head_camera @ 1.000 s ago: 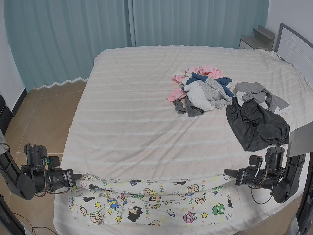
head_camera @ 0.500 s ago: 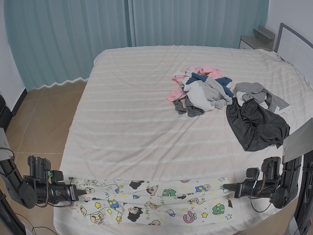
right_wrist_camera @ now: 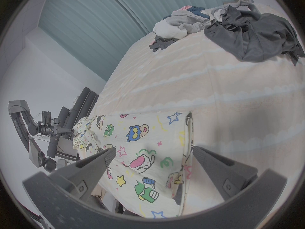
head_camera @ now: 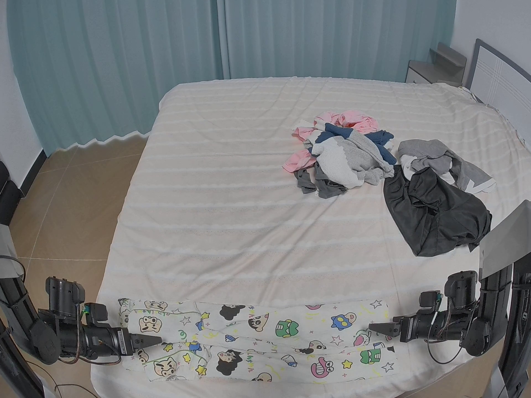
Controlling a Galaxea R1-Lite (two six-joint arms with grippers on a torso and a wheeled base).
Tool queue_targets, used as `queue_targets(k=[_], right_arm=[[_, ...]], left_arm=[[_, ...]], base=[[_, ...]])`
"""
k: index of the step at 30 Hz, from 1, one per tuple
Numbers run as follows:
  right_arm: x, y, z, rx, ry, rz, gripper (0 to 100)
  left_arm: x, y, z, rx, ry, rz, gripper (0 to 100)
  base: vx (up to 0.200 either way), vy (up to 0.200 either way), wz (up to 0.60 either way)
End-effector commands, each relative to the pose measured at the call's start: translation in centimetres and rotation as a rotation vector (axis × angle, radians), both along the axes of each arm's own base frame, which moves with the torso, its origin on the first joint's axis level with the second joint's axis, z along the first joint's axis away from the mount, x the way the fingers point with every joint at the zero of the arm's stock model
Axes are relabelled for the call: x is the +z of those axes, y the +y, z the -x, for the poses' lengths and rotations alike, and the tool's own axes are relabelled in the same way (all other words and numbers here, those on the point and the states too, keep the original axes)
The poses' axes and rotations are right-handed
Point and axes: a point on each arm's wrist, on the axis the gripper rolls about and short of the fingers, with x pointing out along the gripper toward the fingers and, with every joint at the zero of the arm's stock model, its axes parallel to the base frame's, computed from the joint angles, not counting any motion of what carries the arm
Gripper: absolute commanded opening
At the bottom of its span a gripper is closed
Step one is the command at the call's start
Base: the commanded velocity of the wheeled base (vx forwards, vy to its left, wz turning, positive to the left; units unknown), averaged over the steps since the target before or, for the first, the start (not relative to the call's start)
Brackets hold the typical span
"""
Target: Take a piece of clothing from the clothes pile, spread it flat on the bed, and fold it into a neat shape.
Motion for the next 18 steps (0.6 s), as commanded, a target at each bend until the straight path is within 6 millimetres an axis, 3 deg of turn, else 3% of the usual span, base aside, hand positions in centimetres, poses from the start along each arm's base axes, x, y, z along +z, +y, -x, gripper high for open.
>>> queue_targets(k=[1, 7, 9, 13, 14, 16, 18], right_arm=[[1.4, -1.0, 0.9, -0.039, -0.023, -0.003, 100], [4.6, -2.6, 1.0, -0.167, -0.129, -0.044, 100], [6.9, -3.0, 1.3, -0.268, -0.198, -0.101, 100], [9.1, -3.3, 1.8, -0.344, -0.262, -0.170, 100], [10.5, -3.5, 2.3, -0.405, -0.322, -0.188, 100], [10.8, -3.5, 2.5, -0.421, -0.338, -0.188, 100], [12.6, -3.8, 3.3, -0.519, -0.440, -0.178, 100]], left_arm=[[0.7, 0.5, 0.8, 0.028, -0.048, 0.003, 100], [2.8, 1.8, 1.1, 0.101, -0.177, -0.005, 100], [4.1, 2.2, 1.6, 0.131, -0.254, -0.015, 100], [4.7, 2.3, 1.9, 0.141, -0.292, -0.022, 100], [5.0, 2.3, 1.7, 0.143, -0.310, -0.026, 100], [5.1, 2.4, 1.5, 0.146, -0.317, -0.026, 100], [5.7, 2.7, 0.1, 0.146, -0.354, -0.030, 100]], base=[[0.000, 0.000, 0.00], [0.000, 0.000, 0.00], [0.000, 0.000, 0.00], [0.000, 0.000, 0.00], [0.000, 0.000, 0.00], [0.000, 0.000, 0.00], [0.000, 0.000, 0.00]])
